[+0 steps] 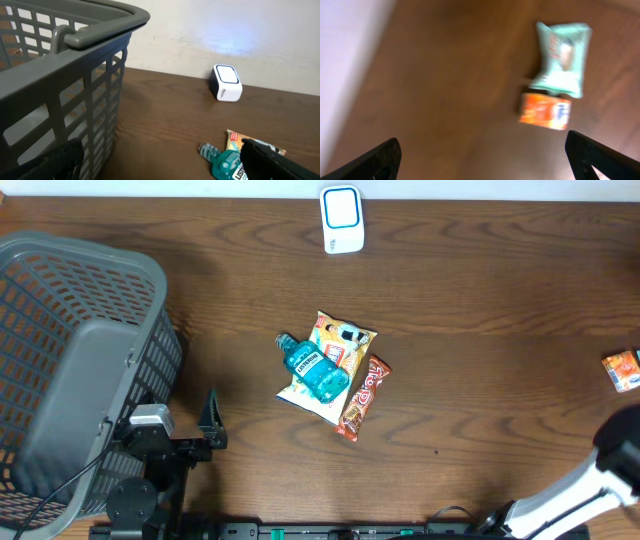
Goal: Scan the item barcode
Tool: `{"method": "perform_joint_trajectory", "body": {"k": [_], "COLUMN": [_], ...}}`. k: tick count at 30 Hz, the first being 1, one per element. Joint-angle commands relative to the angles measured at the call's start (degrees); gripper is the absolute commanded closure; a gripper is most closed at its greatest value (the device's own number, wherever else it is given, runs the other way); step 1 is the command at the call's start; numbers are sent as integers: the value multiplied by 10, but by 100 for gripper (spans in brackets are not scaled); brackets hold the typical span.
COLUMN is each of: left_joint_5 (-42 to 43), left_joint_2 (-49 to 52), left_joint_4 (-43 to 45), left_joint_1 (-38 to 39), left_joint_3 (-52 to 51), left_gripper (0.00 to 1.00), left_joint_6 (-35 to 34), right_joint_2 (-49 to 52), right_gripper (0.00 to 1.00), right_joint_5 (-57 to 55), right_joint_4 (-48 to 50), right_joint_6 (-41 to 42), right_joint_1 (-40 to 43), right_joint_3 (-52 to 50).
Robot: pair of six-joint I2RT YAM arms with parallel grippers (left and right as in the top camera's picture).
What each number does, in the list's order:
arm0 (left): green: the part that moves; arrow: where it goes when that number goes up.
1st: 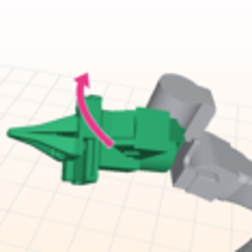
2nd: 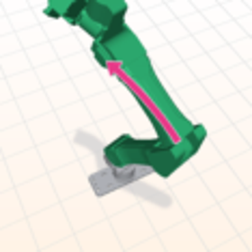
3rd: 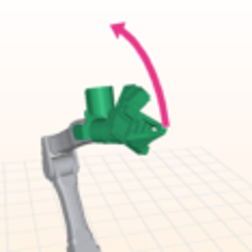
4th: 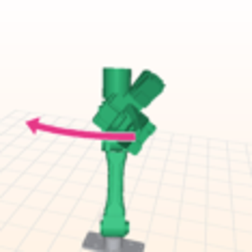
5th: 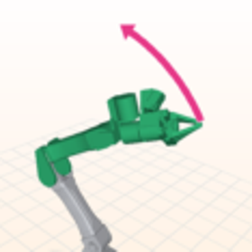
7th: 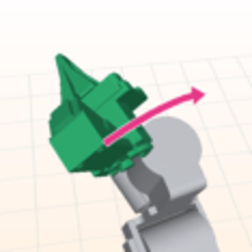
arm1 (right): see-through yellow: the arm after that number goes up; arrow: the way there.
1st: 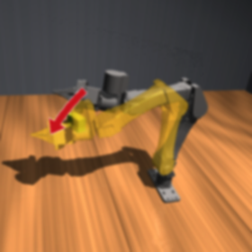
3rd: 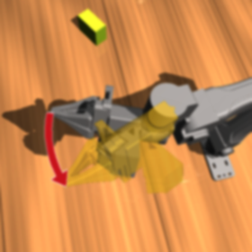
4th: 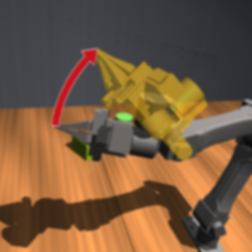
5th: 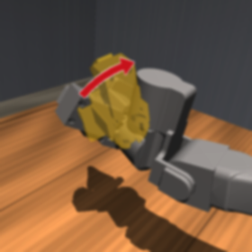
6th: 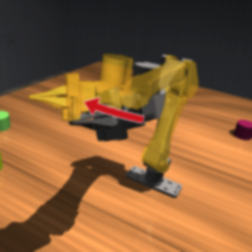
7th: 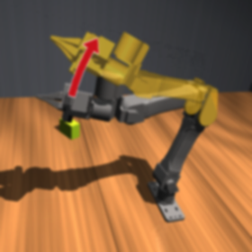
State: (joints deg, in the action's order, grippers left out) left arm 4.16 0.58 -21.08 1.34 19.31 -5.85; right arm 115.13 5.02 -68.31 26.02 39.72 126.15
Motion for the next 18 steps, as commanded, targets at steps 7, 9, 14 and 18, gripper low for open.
{"method": "perform_joint_trajectory", "body": {"k": [7,9,14,18], "left_joint_5": [-3,-3,-3,-3], "left_joint_2": [-4,-4,-4,-4], "left_joint_4": [1,1,1,1], "left_joint_1": [0,0,0,0], "left_joint_3": [5,5,5,5], "left_gripper": [0,0,0,0], "left_joint_6": [-3,-3,-3,-3], "right_joint_2": [-204,-224,-232,-223], "right_gripper": [1,1,1,1], "right_joint_5": [122,151,193,190], "right_joint_4": [-71,-100,-194,-217], "right_joint_6": [-8,-37,-151,-233], "right_joint_1": [-112,-162,-337,-483], "right_joint_3": [19,19,15,-30]}}
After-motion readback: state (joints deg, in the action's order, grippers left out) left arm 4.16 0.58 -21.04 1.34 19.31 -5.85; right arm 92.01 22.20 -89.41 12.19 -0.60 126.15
